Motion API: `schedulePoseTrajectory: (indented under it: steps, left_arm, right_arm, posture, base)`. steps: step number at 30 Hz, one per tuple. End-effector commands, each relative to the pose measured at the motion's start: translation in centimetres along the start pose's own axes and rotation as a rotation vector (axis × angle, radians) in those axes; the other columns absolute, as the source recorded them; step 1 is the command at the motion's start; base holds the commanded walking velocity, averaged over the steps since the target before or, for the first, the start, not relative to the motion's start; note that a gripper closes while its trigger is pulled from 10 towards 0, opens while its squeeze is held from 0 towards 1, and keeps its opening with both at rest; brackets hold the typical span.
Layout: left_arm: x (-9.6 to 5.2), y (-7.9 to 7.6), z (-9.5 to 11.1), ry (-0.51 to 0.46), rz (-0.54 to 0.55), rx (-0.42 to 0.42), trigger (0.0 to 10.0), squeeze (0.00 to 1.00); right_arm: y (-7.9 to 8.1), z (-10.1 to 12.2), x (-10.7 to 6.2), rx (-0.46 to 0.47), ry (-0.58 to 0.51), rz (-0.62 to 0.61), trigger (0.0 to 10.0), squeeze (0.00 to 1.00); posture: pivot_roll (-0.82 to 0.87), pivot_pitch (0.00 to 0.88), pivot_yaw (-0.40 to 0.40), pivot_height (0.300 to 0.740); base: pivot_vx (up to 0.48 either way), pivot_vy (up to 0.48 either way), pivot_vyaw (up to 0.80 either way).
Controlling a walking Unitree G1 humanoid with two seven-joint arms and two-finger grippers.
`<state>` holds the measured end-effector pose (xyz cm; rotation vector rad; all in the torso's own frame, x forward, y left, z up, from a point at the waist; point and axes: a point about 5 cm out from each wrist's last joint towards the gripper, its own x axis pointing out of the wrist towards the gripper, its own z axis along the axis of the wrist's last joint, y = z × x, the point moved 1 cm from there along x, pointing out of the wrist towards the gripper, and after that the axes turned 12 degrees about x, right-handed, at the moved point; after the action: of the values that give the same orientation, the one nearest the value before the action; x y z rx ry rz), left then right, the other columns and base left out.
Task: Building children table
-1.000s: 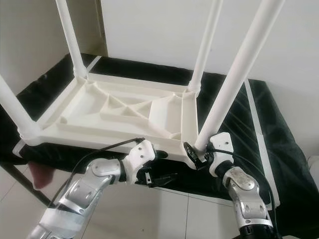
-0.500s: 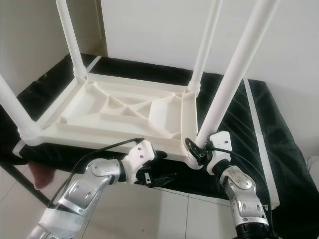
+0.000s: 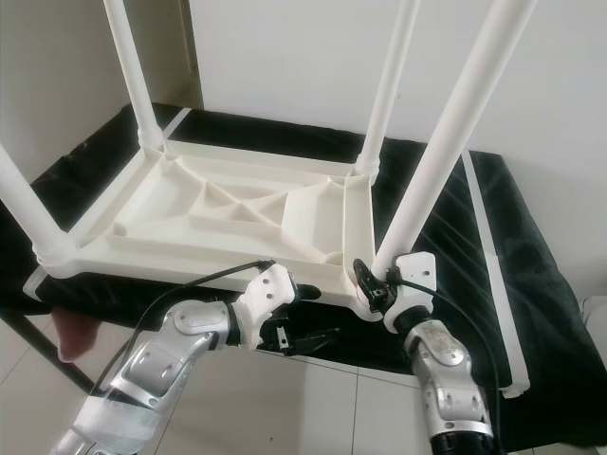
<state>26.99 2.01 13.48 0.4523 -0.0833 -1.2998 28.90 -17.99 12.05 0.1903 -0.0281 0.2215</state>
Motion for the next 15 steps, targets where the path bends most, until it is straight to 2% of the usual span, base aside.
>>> schedulePoseTrajectory:
  steps: [1,3,4,5,7,8,10,15]
  left_arm:
    - [-0.1,0.0,-0.1,0.009,0.026,-0.008,10.0,0.0]
    - [-0.1,0.0,-0.1,0.01,0.025,-0.007,10.0,0.0]
    - [0.0,0.0,-0.1,0.011,0.024,-0.006,10.0,0.0]
    - [0.0,0.0,-0.1,0.011,0.024,-0.006,10.0,0.0]
    - [0.0,0.0,-0.1,0.01,0.023,-0.006,10.0,0.0]
    - [0.0,0.0,-0.1,0.01,0.023,-0.006,10.0,0.0]
    - [0.1,0.0,0.0,0.007,0.025,-0.006,10.0,0.0]
    - [0.1,0.0,0.0,0.006,0.027,-0.008,10.0,0.0]
  right_arm:
    - [0.1,-0.4,-0.1,0.055,-0.014,-0.119,10.0,0.0]
    - [0.3,-0.6,-0.2,0.108,-0.046,-0.231,10.0,0.0]
    - [0.5,-0.8,-0.3,0.119,-0.055,-0.282,10.0,0.0]
    - [0.5,-0.8,-0.3,0.119,-0.055,-0.282,10.0,0.0]
    - [0.7,-1.3,-0.5,0.124,-0.064,-0.4,10.0,0.0]
    - [0.7,-1.3,-0.5,0.124,-0.064,-0.4,10.0,0.0]
    - [1.1,-1.7,-0.6,0.168,-0.075,-0.502,10.0,0.0]
    - [1.7,-1.9,-0.5,0.179,-0.069,-0.498,10.0,0.0]
  posture:
    - [0.03,0.0,-0.04,0.74]
    - [0.03,0.0,-0.039,0.74]
    - [0.03,0.0,-0.039,0.74]
    - [0.03,0.0,-0.039,0.74]
    - [0.03,0.0,-0.042,0.74]
    - [0.03,0.0,-0.042,0.74]
    - [0.03,0.0,-0.045,0.74]
    - [0.03,0.0,-0.042,0.74]
  base:
    - [0.0,0.0,0.0]
    - [0.0,0.0,0.0]
    - [0.0,0.0,0.0]
    - [0.0,0.0,0.0]
    - [0.0,0.0,0.0]
    - [0.0,0.0,0.0]
    - [0.0,0.0,0.0]
    - [0.0,0.0,0.0]
